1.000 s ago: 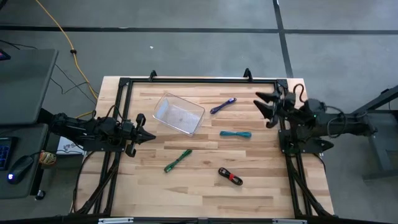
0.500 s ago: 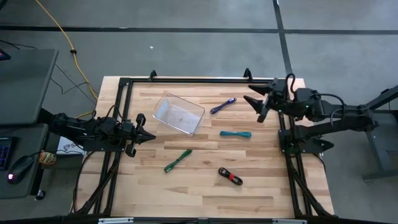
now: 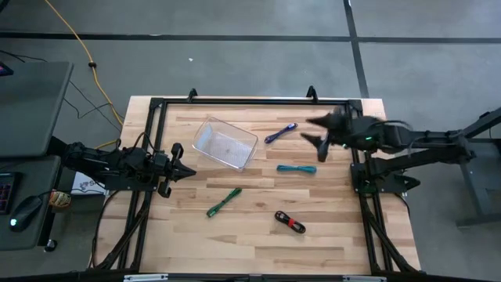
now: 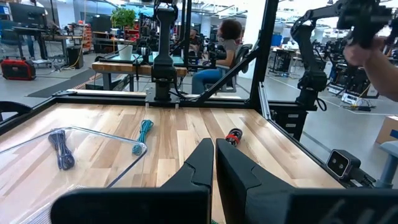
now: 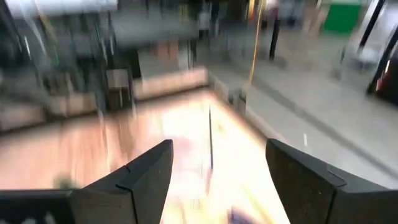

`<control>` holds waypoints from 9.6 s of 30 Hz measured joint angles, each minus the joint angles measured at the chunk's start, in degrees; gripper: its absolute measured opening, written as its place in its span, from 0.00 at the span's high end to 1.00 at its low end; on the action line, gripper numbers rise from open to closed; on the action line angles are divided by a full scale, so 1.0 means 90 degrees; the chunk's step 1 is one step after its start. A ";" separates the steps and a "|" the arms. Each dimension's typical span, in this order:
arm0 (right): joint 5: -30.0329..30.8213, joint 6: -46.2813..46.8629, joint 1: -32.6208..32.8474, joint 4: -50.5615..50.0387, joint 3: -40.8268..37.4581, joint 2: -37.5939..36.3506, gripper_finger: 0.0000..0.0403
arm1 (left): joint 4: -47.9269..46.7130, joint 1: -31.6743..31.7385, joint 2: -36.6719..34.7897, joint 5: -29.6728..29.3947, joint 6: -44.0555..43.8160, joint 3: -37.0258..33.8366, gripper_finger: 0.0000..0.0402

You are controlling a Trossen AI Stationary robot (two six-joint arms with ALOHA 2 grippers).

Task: Pick and place USB-C Cables
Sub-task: Put the light blue charger cable into the transparent bin

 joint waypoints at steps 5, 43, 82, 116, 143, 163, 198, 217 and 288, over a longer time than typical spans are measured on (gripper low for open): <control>-0.0293 0.0441 0.0000 -0.1090 -0.0005 0.0850 0.38 | 0.0000 -0.0001 0.0000 -0.0001 0.0000 0.0001 1.00; -0.1697 -0.0256 -0.0448 -0.1801 0.0024 0.5377 0.38 | -0.0002 -0.0002 -0.0001 -0.0001 0.0000 0.0001 1.00; -0.2032 -0.0497 -0.0656 -0.1797 -0.0002 0.5424 0.88 | 0.0000 0.0000 -0.0002 -0.0002 0.0000 0.0000 1.00; -0.2023 -0.0309 -0.0578 -0.1395 -0.0097 0.3839 0.96 | 0.0000 -0.0002 0.0000 0.0000 0.0000 0.0001 1.00; -0.1698 -0.0605 -0.0231 0.7527 -0.3619 0.1628 0.97 | 0.0000 -0.0002 0.0000 0.0015 0.0000 0.0000 1.00; -0.1595 -0.0625 -0.0231 0.7482 -0.3619 0.1628 0.97 | 0.0000 -0.0002 0.0000 0.0015 0.0000 0.0002 1.00; -0.1622 -0.0563 -0.0231 0.7264 -0.3619 0.1628 0.97 | 0.0000 -0.0002 0.0000 0.0015 0.0000 0.0000 1.00; -0.1443 -0.1368 -0.0390 0.5351 -0.0783 0.2980 0.97 | -0.0002 0.0000 0.0000 0.0015 0.0000 0.0000 1.00; -0.2293 -0.1806 -0.1379 -0.1868 0.4272 0.7911 0.97 | 0.0000 0.0000 -0.0002 0.0015 0.0000 0.0002 1.00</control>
